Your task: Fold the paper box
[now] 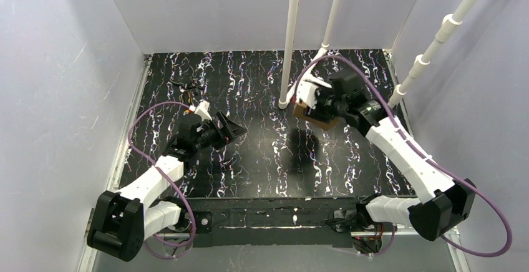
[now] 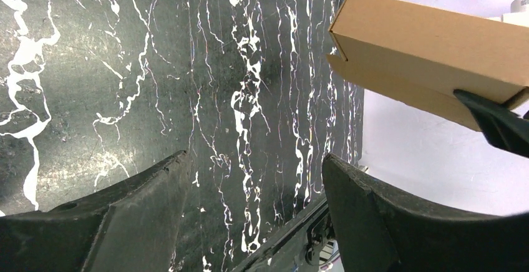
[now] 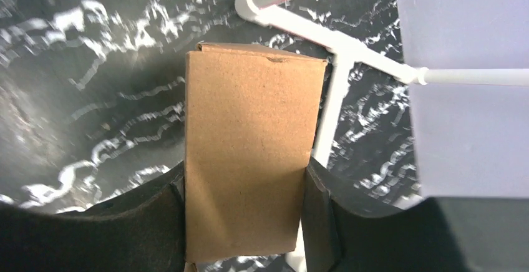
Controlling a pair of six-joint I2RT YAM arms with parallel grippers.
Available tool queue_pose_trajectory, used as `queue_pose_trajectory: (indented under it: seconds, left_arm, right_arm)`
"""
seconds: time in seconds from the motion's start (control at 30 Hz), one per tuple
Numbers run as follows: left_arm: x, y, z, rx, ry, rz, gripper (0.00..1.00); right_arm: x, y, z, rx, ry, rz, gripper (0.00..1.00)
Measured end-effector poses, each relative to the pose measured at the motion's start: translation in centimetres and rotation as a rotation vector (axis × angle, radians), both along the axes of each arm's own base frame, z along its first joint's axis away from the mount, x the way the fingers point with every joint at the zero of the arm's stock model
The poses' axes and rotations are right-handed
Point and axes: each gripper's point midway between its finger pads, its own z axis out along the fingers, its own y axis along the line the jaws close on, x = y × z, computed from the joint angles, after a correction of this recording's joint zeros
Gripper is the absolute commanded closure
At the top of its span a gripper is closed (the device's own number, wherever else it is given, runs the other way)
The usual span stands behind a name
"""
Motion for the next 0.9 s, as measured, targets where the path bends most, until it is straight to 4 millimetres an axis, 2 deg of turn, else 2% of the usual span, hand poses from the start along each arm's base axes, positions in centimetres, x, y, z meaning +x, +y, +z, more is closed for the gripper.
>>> queue_pose_trajectory:
  seconds: [0.1,0.23,0.33,0.6,0.73,0.83,0.9]
  left_arm:
    - [-0.3,0.0,-0.1,0.003,0.005,-0.011,0.24]
    - [-0.5,0.0,0.0,0.004,0.003,-0.021,0.24]
    - [-0.6,0.1,-0.2,0.008,0.011,-0.022,0.24]
    - [-0.9,0.2,-0.6,0.02,0.036,-0.024,0.24]
    - [-0.8,0.1,-0.3,0.021,0.029,-0.026,0.24]
    - [-0.7,0.1,-0.2,0.021,0.028,-0.026,0.24]
    - [-0.8,0.2,-0.3,0.023,0.031,-0.026,0.24]
  right_arm:
    - [-0.2,-0.1,-1.5,-0.174,-0.085,0.023,0.57]
    - [0.0,-1.9,-5.4,-0.419,-0.125,-0.007,0.56]
    - [0.0,-1.9,-6.5,-0.522,-0.176,-0.015,0.55]
    - [-1.5,2.0,-6.5,-0.566,-0.392,-0.032,0.47]
    - [-2.0,3.4,-8.4,-0.573,-0.447,-0.052,0.4]
    - [-2.1,3.7,-10.2,-0.598,-0.454,-0.064,0.35]
    - [-2.1,3.9,-10.8,-0.601,-0.463,-0.071,0.29]
